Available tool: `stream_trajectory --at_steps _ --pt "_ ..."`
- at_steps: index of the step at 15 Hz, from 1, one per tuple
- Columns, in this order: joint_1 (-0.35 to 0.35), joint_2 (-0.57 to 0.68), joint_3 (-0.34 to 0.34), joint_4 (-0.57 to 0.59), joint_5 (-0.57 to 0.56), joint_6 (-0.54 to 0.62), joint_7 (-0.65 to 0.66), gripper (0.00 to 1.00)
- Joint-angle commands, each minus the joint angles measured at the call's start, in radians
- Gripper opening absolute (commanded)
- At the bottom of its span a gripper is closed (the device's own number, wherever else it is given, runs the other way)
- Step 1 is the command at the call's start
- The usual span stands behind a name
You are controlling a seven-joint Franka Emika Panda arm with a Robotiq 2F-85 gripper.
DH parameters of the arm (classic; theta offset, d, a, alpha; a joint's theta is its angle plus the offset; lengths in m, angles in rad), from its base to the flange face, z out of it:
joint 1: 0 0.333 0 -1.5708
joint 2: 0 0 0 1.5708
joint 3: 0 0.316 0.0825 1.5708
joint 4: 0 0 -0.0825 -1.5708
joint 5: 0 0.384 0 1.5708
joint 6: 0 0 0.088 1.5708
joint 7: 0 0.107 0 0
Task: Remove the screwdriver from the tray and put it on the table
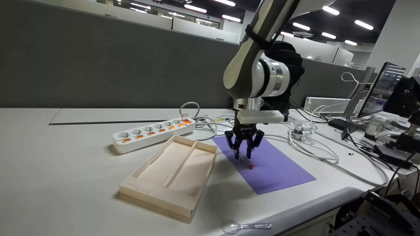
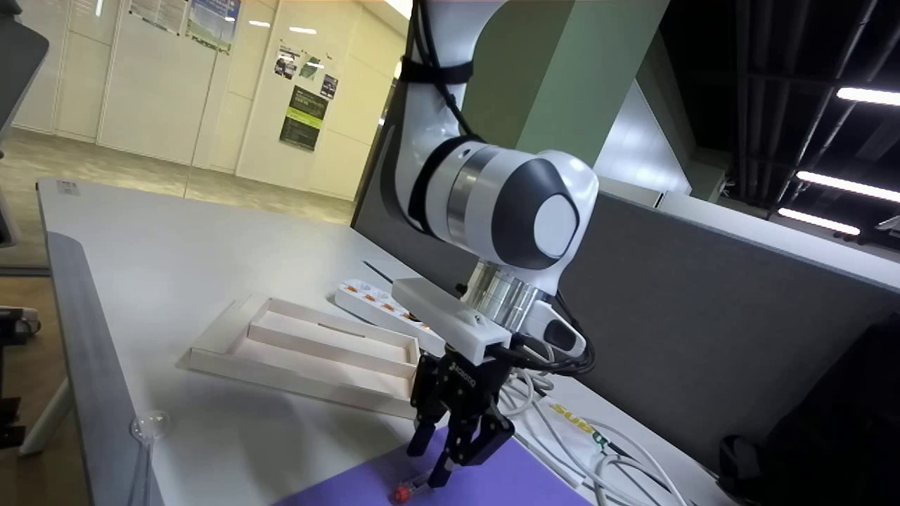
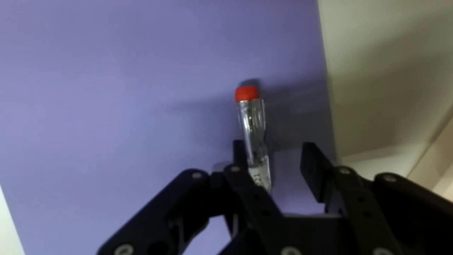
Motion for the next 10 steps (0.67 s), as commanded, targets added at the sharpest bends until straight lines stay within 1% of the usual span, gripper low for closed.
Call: stream_trajectory --at_steps 1,4,5,10 --pt "-0.021 -0.002 0.013 0.022 0.015 -0.040 -0.016 0.76" --pt "0.000 -0.023 -0.008 0.011 -0.011 -0.051 0.007 0.96" --pt "0.013 -0.037 -0.020 0.003 -0.030 -0.051 0.018 0.99" --pt "0.054 -0.119 -0.063 -0.030 -0.130 -0.042 0.037 1.00"
